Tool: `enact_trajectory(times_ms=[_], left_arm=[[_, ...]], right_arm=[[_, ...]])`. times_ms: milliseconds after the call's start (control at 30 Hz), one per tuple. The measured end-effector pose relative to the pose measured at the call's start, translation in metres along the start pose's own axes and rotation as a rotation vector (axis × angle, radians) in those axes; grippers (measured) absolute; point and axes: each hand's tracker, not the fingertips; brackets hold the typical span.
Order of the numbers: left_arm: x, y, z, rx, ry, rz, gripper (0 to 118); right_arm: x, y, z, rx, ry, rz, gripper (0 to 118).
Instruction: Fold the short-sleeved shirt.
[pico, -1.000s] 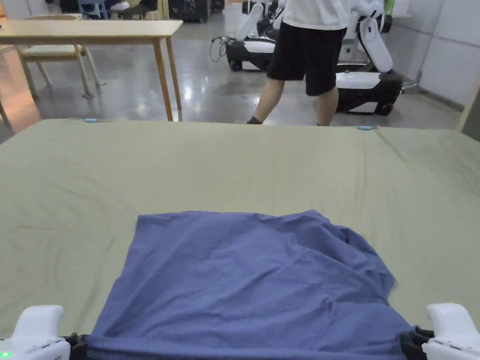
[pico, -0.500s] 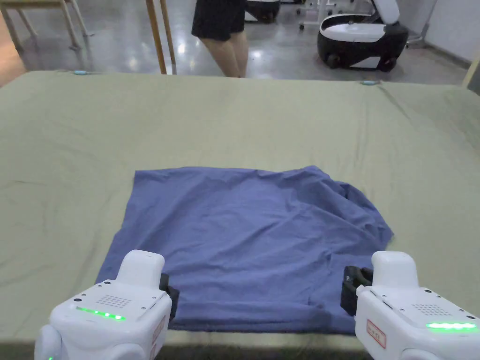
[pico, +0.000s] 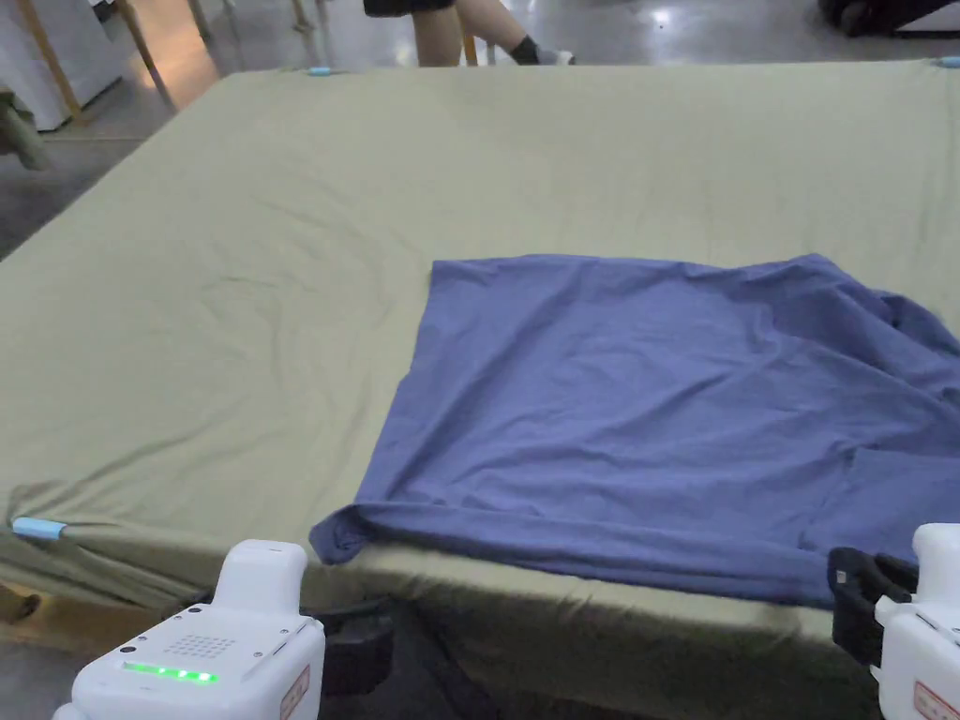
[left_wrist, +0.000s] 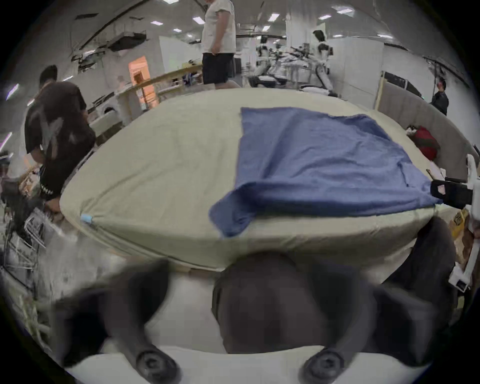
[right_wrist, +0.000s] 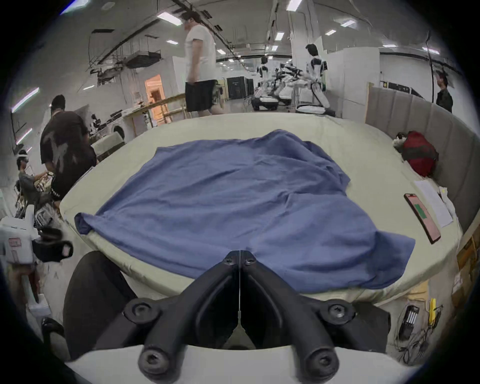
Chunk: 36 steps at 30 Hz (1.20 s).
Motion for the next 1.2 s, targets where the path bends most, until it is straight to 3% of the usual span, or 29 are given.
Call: enact_trajectory(times_ms=[267,333,367,400,433,467,700,733,767,800,833,1100,1133,1167,1200], left_arm=[[-0.007,0.031,-0.023,0.036,-0.049,-0.006,114],[-0.012,0.041,-0.038,0.043,-0.081,-0.004,107],[-0.013,0.046,-0.042,0.031,-0.095,-0.006,97],[-0.014,0.051,-0.045,0.026,-0.116,-0.009,62],[-0.014,0.055,-0.05,0.005,-0.145,-0.019,18],[-0.012,0.059,-0.055,-0.007,-0.12,-0.015,4],[0.002,0.065,-0.04,-0.009,-0.114,-0.054,4],[0.002,0.065,-0.039,-0.007,-0.111,-0.061,4],[0.003,0.065,-0.037,-0.005,-0.103,-0.07,4],[0.004,0.065,-0.036,-0.003,-0.097,-0.073,4],[0.004,0.065,-0.035,-0.002,-0.097,-0.073,4],[0.021,0.066,-0.035,-0.026,-0.088,-0.103,4],[0.021,0.067,-0.035,-0.026,-0.087,-0.103,4],[0.022,0.067,-0.035,-0.027,-0.086,-0.099,4],[0.023,0.068,-0.034,-0.026,-0.088,-0.095,4]], right_arm=[[0.01,0.003,0.004,-0.023,-0.006,0.011,1],[0.016,0.004,0.008,-0.015,-0.013,0.004,1],[0.02,0.005,0.01,-0.016,-0.019,0.004,1],[0.023,0.007,0.013,-0.016,-0.025,0.008,1],[0.027,0.007,0.017,-0.017,-0.042,0.016,1],[0.031,0.008,0.02,-0.016,-0.057,0.019,1],[0.078,0.009,0.055,0.009,-0.18,-0.021,4],[0.085,0.007,0.062,0.04,-0.212,-0.025,21],[0.092,0.005,0.067,0.082,-0.249,-0.033,73],[0.101,0.004,0.07,0.091,-0.28,-0.052,112],[0.109,0.003,0.068,0.073,-0.272,-0.058,118],[0.138,-0.004,0.023,-0.097,-0.185,-0.095,115],[0.138,-0.003,0.018,-0.101,-0.149,-0.089,108],[0.137,-0.001,0.014,-0.102,-0.113,-0.089,90],[0.136,0.004,0.011,-0.11,-0.083,-0.087,58]])
